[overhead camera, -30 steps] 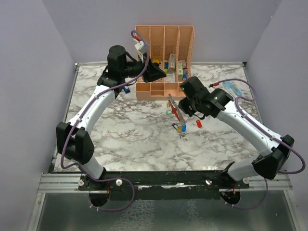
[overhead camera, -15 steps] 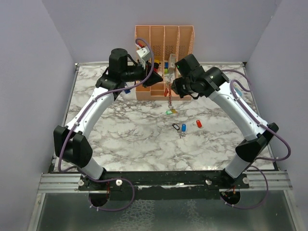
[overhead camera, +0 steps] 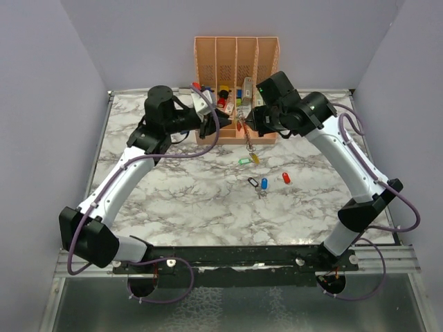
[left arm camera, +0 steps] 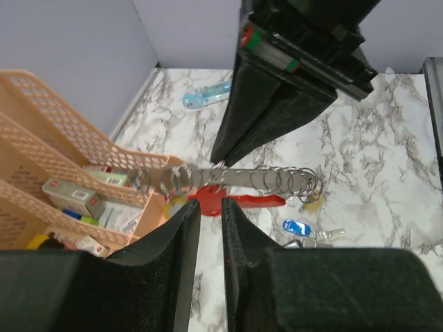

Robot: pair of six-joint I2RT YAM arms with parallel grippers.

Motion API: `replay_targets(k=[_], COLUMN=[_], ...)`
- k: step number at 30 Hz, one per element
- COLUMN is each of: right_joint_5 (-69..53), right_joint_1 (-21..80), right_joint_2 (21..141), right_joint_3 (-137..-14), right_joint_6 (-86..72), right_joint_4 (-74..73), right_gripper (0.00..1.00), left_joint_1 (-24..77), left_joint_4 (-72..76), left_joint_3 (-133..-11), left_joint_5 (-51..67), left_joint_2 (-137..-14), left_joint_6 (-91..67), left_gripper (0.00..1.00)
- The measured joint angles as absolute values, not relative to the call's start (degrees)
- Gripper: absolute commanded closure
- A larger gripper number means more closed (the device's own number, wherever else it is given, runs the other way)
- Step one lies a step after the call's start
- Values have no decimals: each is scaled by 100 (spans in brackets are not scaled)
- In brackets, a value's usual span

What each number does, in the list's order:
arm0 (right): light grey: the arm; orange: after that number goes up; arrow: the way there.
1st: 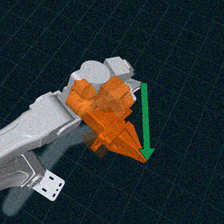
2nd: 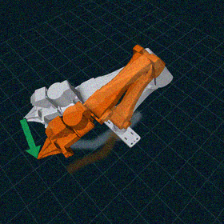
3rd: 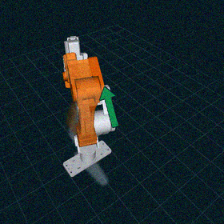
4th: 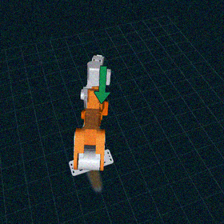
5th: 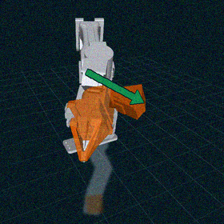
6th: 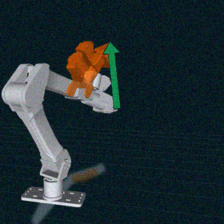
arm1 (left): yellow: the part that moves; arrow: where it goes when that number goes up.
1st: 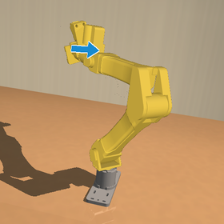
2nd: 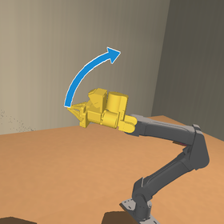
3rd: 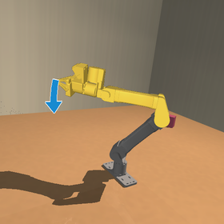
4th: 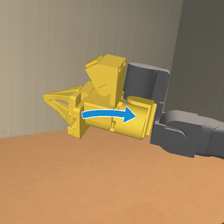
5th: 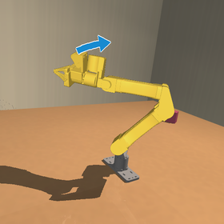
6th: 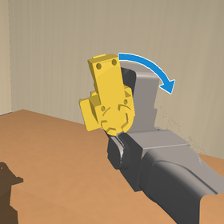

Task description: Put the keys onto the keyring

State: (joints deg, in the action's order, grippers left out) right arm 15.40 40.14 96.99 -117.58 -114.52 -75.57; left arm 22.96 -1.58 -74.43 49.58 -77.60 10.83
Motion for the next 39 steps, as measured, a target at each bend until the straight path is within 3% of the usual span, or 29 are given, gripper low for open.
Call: replay_targets(k=[8, 39], right_joint_5=[1052, 801], right_joint_1=[4005, 3994], right_joint_2=[9666, 9314], right_joint_3=[-11686, -11017], right_joint_6=[-11474, -11395], right_joint_4=[-7467, -7148], right_gripper=[99, 99], left_joint_1=[3096, 3098], left_joint_4=[462, 486], left_joint_3=[-6908, -6305], left_joint_5=[4510, 3830], left_joint_2=[-7754, -7286], left_joint_6=[1629, 2532], left_gripper=[78, 80])
